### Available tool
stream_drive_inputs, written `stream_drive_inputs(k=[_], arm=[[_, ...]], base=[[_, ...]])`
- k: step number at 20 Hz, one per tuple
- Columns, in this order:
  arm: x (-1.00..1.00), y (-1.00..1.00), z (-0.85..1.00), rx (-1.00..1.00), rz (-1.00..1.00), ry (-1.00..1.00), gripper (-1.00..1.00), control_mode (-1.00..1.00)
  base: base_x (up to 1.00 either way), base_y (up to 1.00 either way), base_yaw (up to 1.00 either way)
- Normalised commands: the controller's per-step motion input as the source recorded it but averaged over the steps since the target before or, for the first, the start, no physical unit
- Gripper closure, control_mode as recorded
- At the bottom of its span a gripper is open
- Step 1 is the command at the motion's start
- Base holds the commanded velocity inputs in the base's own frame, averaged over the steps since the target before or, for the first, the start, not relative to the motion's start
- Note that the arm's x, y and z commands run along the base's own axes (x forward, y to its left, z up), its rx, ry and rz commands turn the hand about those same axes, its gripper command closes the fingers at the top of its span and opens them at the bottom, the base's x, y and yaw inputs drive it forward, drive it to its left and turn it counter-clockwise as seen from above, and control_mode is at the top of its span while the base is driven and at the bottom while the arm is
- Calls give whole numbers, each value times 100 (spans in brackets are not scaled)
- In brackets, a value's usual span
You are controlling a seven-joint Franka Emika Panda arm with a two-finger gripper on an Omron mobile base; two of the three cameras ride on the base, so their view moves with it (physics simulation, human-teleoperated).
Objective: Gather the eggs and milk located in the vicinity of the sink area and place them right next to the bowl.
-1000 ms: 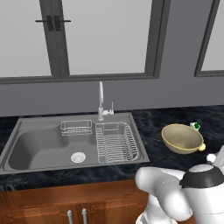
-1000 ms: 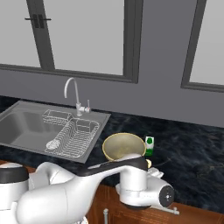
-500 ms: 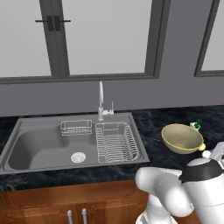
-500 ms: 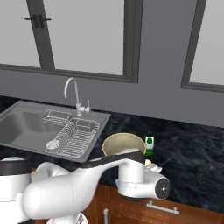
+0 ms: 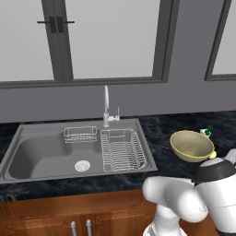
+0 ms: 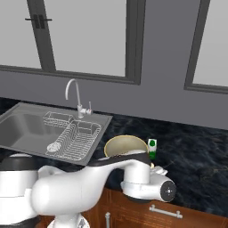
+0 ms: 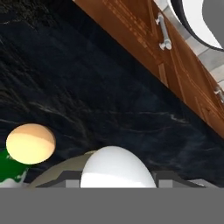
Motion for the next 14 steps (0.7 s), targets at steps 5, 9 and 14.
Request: stream_drive_inputs(k=[5, 9, 14], arm=[[10, -1, -8, 0, 0, 0, 100, -100], [7, -4, -5, 0, 0, 0, 100, -100], [5, -2, -10, 0, 0, 0, 100, -100]], base=[[0, 0, 0], [0, 0, 0], [0, 0, 0]])
